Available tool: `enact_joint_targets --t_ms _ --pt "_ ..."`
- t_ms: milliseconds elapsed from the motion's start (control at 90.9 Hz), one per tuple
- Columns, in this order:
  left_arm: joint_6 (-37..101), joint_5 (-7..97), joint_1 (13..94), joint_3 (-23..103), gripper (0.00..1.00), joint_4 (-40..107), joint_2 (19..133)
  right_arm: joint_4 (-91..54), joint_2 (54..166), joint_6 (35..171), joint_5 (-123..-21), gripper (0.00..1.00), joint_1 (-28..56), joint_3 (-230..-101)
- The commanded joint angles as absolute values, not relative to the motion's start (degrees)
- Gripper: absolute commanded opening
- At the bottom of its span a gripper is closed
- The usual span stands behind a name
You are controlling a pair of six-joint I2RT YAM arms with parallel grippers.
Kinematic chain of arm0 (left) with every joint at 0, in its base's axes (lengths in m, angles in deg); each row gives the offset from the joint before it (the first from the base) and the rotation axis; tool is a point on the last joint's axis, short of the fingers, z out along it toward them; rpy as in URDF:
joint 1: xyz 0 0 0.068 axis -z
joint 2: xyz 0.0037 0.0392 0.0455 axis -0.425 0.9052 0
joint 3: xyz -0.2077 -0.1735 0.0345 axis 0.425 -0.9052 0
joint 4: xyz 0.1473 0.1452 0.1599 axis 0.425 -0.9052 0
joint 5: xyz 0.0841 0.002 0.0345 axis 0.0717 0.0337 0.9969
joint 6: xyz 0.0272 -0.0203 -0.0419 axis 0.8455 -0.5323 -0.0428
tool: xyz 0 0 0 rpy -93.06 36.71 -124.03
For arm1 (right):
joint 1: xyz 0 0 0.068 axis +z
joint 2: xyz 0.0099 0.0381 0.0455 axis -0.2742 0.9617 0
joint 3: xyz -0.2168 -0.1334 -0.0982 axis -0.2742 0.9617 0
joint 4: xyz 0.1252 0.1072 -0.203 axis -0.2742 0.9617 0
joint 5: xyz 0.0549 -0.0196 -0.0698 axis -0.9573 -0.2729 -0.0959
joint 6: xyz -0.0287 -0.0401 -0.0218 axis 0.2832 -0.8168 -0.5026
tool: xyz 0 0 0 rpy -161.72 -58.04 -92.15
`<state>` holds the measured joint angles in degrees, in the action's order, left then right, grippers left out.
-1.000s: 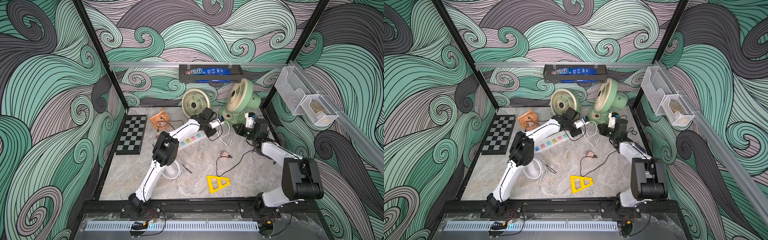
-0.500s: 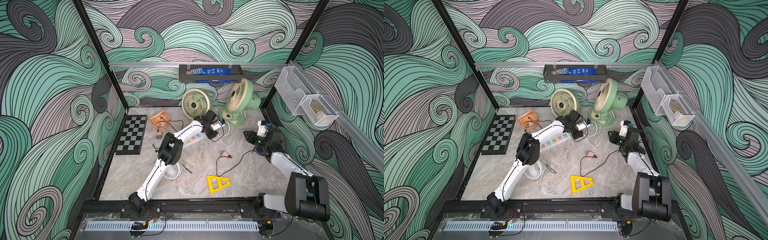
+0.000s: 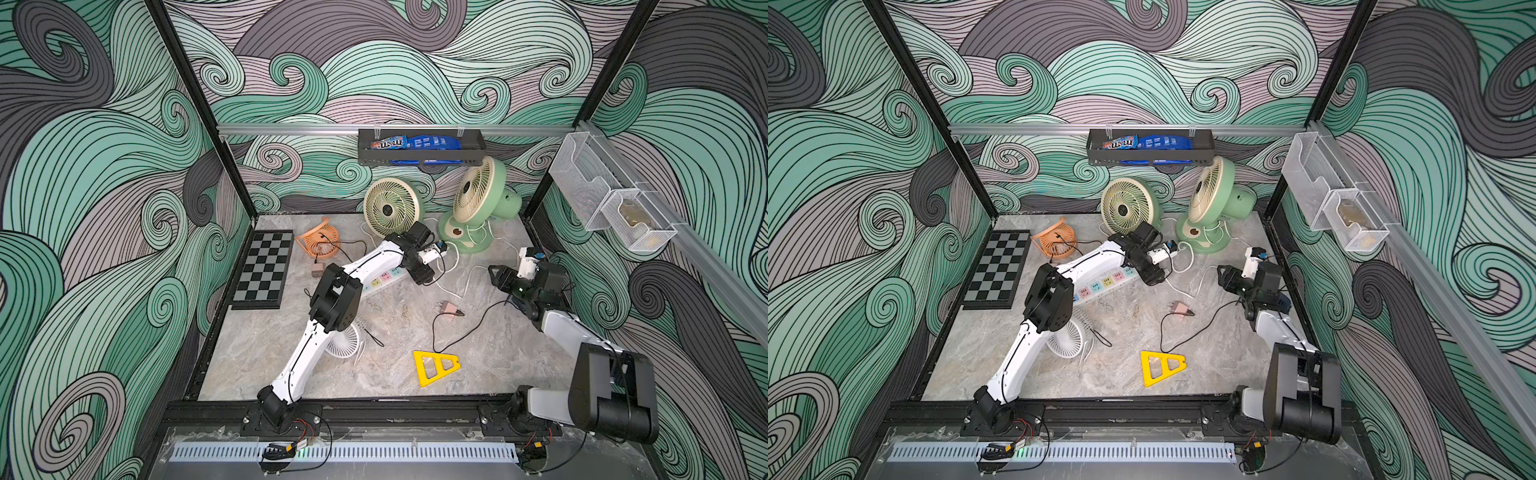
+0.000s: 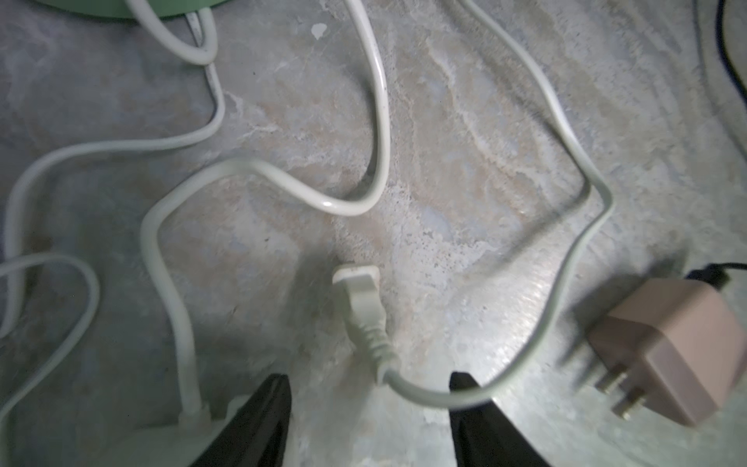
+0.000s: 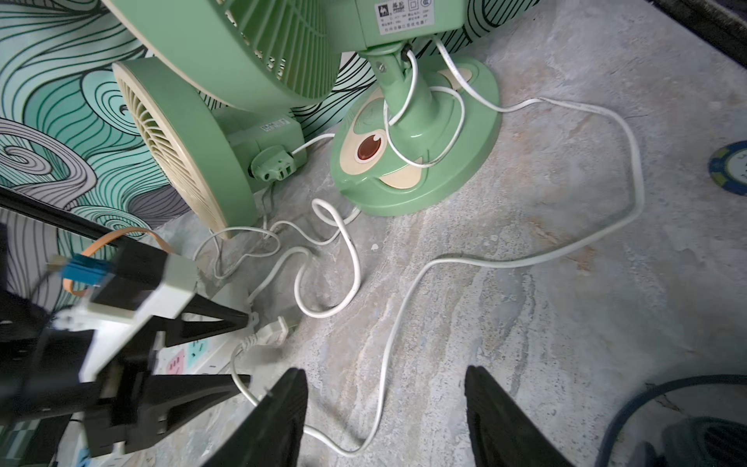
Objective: Unplug the desk fan from the power strip
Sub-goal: Place the plug at the center of the board.
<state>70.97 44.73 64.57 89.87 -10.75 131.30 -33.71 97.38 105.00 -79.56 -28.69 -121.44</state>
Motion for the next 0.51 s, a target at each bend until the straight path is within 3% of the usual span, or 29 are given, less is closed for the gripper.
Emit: enact_joint_targets --t_ms 0,286,495 --pt "70.0 45.4 63.6 85.6 0.72 -9.8 122.5 -39.3 95.8 103.5 -77.6 0.69 -28.9 -119.3" --pt "66.4 43.9 57.2 68.7 0.98 -2.5 107.2 -50.3 93.7 101.5 -74.5 0.78 -28.9 -112.6" --pt "60.4 38.3 47.9 52.0 0.99 6.3 94.5 -57.9 92.8 101.2 -72.6 0.81 -28.8 -108.4"
